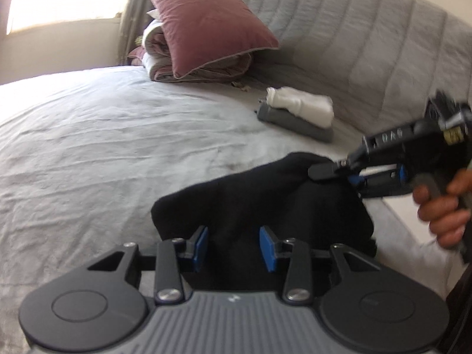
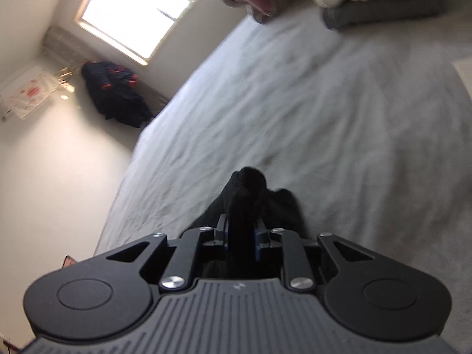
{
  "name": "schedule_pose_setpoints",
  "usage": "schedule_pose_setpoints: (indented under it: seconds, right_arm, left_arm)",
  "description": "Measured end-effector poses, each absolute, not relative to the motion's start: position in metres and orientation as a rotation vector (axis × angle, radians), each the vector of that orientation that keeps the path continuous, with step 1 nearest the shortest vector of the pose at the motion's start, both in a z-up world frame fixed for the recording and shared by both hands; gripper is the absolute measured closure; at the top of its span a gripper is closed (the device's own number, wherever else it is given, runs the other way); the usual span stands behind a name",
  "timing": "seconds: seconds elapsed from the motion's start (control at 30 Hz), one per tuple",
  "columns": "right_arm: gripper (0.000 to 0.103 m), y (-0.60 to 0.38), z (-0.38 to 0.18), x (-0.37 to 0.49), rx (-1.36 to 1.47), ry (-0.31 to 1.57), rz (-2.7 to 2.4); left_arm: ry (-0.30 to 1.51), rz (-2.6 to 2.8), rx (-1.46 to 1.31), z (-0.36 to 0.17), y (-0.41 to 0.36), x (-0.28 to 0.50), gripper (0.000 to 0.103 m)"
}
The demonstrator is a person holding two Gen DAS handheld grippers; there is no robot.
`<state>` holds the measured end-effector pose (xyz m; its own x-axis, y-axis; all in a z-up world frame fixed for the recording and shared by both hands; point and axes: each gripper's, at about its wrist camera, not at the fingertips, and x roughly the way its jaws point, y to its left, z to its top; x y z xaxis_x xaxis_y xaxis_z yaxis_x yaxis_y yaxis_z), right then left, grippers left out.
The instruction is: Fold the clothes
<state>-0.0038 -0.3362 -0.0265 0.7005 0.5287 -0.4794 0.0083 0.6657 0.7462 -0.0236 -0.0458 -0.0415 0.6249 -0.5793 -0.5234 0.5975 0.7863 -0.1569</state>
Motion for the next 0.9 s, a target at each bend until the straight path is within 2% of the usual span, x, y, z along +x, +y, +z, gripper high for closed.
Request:
schedule_pose_setpoints:
  seconds: [0.07,0.1,0.17,0.43,0.47,0.57,0.8,0.9]
  right_arm:
    - [0.077,-0.34,-0.026,-0.008,0.804,0.753,0.337]
    - [0.068,-0.342,-0.024,-0.011,0.805,0.749,0.342]
    - [0.059,-0.345,-0.022,-0.017,0.801,0.743,0.354]
    - [0.059,-0.338,-0.018,-0.035,0.662,0.771,0.42]
    - [0.061,-0.333,-0.018,-0.036,0.627,0.784,0.43]
    - [0.093,-0.323,-0.02,-0.037,0.519,0.829,0.452]
    - [0.095,-0.358,-0.022,-0.038,0.705,0.87,0.485]
    - [0.092,-0.362,-0.03,-0.036,0.62,0.915,0.392]
  left_arm:
    - [0.581,-0.675,0.052,-0.041,-0.046,-0.025,0.063]
    - [0.58,-0.676,0.05,-0.04,-0.046,-0.025,0.063]
    - [0.578,-0.682,0.037,-0.038,-0.043,-0.024,0.062]
    - [0.57,-0.691,-0.002,-0.024,-0.051,-0.003,0.064]
    - [0.574,-0.697,-0.005,-0.024,-0.056,0.001,0.064]
    - [0.586,-0.709,0.021,-0.024,-0.075,0.01,0.064]
    - [0.614,-0.765,0.015,-0.021,-0.114,0.019,0.064]
    - [0.626,-0.778,0.055,-0.023,-0.13,0.021,0.064]
